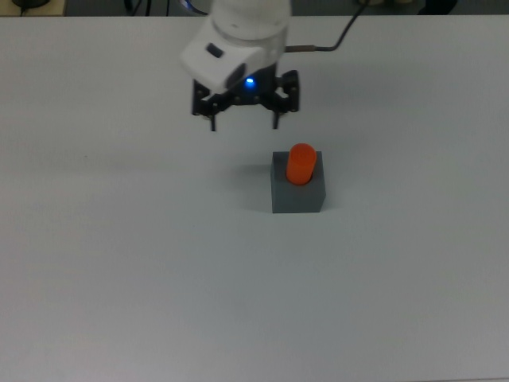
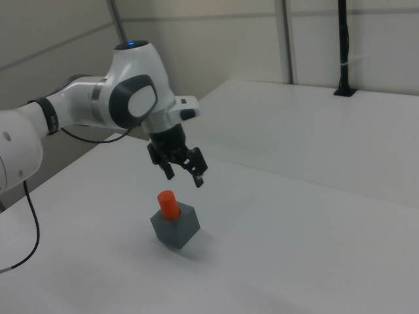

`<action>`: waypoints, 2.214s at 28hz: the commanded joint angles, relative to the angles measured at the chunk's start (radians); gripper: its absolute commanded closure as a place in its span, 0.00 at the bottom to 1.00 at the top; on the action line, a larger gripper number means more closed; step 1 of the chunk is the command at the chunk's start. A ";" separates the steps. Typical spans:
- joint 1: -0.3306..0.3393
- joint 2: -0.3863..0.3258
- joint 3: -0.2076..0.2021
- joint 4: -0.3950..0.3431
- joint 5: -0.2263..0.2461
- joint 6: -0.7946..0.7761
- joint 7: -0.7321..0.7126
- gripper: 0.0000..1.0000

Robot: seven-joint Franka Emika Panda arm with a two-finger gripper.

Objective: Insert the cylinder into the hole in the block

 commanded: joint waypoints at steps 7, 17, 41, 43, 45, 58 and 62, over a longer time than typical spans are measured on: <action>-0.028 0.005 -0.054 -0.017 -0.010 -0.021 -0.036 0.00; -0.046 0.031 -0.055 -0.017 -0.007 -0.014 -0.036 0.00; -0.058 0.036 -0.055 -0.012 -0.007 -0.008 -0.037 0.00; -0.060 0.036 -0.055 -0.011 -0.007 -0.007 -0.037 0.00; -0.063 0.036 -0.055 -0.011 -0.006 -0.007 -0.037 0.00; -0.064 0.034 -0.055 -0.011 -0.007 -0.007 -0.051 0.00; -0.064 0.034 -0.055 -0.011 -0.007 -0.008 -0.050 0.00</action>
